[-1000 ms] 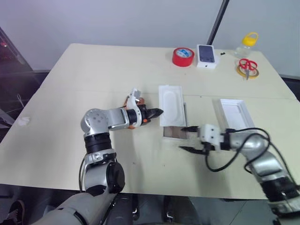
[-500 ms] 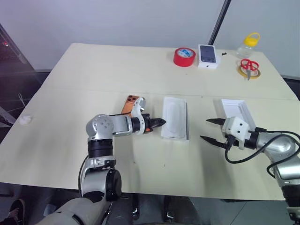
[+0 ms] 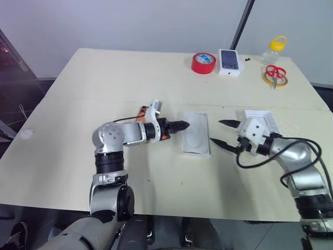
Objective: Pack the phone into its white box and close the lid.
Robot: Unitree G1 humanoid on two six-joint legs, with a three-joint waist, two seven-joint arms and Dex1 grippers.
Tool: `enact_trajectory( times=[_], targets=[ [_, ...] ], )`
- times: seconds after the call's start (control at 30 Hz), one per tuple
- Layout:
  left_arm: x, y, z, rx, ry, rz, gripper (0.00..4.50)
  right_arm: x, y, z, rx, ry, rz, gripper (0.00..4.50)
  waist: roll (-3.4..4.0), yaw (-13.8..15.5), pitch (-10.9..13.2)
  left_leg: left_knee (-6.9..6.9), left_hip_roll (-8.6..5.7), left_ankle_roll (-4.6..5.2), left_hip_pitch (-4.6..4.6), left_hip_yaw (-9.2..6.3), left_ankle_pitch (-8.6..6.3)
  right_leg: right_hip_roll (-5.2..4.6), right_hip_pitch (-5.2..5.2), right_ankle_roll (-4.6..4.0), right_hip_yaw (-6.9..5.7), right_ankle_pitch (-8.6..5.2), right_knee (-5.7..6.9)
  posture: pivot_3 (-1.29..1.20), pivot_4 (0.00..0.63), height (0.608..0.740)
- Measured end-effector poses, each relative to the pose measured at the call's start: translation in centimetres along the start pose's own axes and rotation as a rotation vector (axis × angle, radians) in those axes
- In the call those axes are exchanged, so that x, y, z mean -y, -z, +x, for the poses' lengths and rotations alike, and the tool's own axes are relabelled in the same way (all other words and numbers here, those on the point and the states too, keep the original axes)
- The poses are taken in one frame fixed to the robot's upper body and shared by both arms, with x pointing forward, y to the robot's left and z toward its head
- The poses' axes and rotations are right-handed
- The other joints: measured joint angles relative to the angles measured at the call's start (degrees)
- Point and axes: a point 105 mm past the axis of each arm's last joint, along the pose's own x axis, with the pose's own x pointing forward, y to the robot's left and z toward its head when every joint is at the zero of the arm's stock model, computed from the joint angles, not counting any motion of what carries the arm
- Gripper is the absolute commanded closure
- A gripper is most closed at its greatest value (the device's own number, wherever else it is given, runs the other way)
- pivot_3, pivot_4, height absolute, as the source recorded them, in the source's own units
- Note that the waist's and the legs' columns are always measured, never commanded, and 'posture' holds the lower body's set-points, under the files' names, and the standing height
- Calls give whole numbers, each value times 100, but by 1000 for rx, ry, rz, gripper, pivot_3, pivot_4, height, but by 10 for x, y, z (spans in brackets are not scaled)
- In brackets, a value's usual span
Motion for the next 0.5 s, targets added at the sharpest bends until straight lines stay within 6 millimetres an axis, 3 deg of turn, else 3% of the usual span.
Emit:
enact_trajectory(
  times=[0.1,0.2,0.33,0.5],
  targets=[
    [-11,-5,-15,34,-75,174,2039,-8,-11,22,41,-21,16,2889,4,-56,-2,-6,0,-2,1,0,1,0,1,0,0,0,1,0,150,723],
    [-27,-7,-34,92,-107,272,2039,-23,-7,40,6,-40,-7,4453,5,-84,-3,-7,0,-4,-1,1,1,-4,-4,-2,0,1,1,0,150,723],
    [-43,-12,-60,120,-152,408,2039,-37,4,58,-68,-74,-76,4453,6,-84,-2,-7,-2,-5,-3,2,-1,-10,-8,-11,1,-3,-1,0,150,723],
    [-60,-6,-85,108,-183,486,2039,-38,21,62,-163,-94,-158,4453,6,-82,-2,-8,-2,-3,-7,2,-2,-18,-10,-29,1,-10,-4,0,150,723]
  ],
)
